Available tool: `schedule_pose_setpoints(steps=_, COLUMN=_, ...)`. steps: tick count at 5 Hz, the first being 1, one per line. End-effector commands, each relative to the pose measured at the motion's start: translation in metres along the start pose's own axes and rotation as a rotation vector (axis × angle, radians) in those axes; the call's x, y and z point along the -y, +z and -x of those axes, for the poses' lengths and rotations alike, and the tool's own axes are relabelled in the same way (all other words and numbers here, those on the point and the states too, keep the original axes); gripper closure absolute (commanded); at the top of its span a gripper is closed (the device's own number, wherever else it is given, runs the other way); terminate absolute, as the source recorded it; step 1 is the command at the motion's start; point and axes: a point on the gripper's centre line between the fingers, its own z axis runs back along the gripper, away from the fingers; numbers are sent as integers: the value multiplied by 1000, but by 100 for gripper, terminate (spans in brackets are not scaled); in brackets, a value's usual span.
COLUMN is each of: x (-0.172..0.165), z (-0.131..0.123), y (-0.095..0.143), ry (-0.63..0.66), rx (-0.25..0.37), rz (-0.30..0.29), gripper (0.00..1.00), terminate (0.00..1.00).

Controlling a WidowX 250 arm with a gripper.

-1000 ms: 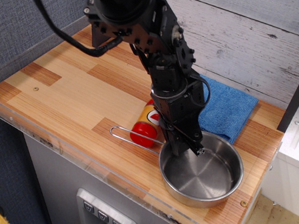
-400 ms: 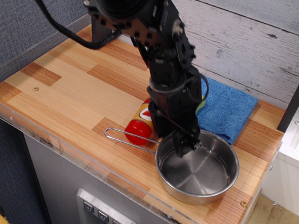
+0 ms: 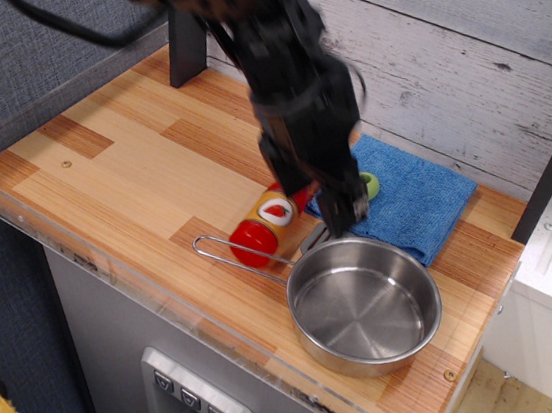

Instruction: Move the pot to the bottom right of the table

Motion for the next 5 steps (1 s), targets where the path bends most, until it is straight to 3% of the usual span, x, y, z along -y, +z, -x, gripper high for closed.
schedule_pose_setpoints(steps=1, x=-19, z=-7, y=82, ry=24, rx=220, rz=-91, gripper=0, terminate=0)
schedule_pose_setpoints(steps=2, x=-24, z=-5, y=106, ry=36, rx=271, rz=-144, gripper=0, terminate=0)
schedule_pose_setpoints(steps=4, x=-29, z=0, y=117, ry=73, rx=303, rz=-163, gripper=0, terminate=0)
schedule_pose_setpoints(steps=5, x=-29, z=0, y=117, ry=73, rx=303, rz=-163, gripper=0, terminate=100)
